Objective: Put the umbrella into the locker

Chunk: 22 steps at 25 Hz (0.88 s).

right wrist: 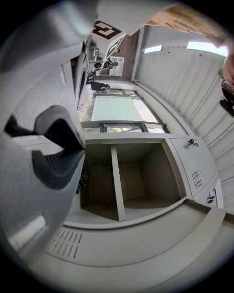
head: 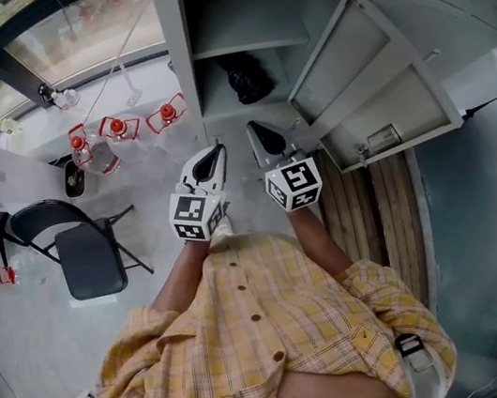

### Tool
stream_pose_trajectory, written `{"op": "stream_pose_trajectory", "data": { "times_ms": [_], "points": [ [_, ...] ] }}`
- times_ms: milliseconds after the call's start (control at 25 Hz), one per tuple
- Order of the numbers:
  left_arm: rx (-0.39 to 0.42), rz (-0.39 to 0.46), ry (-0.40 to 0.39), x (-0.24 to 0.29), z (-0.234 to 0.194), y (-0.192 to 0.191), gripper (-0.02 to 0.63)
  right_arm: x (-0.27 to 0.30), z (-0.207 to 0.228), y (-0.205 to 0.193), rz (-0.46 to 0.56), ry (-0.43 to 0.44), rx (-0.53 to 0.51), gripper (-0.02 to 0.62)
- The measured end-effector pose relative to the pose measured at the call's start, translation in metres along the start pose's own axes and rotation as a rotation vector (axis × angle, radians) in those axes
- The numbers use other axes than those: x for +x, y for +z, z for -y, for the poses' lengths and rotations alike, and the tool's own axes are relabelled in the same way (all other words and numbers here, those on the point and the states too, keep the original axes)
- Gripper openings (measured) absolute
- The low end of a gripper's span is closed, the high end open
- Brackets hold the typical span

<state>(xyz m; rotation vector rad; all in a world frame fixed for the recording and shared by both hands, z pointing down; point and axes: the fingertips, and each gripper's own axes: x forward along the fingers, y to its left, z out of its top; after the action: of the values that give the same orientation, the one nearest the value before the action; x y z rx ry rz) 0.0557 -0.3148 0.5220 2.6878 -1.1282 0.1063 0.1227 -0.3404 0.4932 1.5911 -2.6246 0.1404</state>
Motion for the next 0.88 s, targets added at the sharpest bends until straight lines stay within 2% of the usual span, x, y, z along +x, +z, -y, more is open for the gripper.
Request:
{"op": "stream_pose_trajectory", "data": {
  "times_ms": [320,600,880],
  "points": [
    [0.003,-0.003,-0.015,-0.001,0.004,-0.004,0.004,-0.01,-0.002,-0.005,0.002,-0.001,0.013,-0.003],
    [0.037,-0.013,-0.029,-0.002,0.008,-0.006,0.005,-0.018,-0.003,-0.013,-0.006,-0.002,0.034,-0.003],
    [0.014,-0.005,-0.006,-0.006,0.003,-0.004,0.005,-0.02,-0.013,-0.016,-0.017,0.026,0.033,-0.003]
  ]
}}
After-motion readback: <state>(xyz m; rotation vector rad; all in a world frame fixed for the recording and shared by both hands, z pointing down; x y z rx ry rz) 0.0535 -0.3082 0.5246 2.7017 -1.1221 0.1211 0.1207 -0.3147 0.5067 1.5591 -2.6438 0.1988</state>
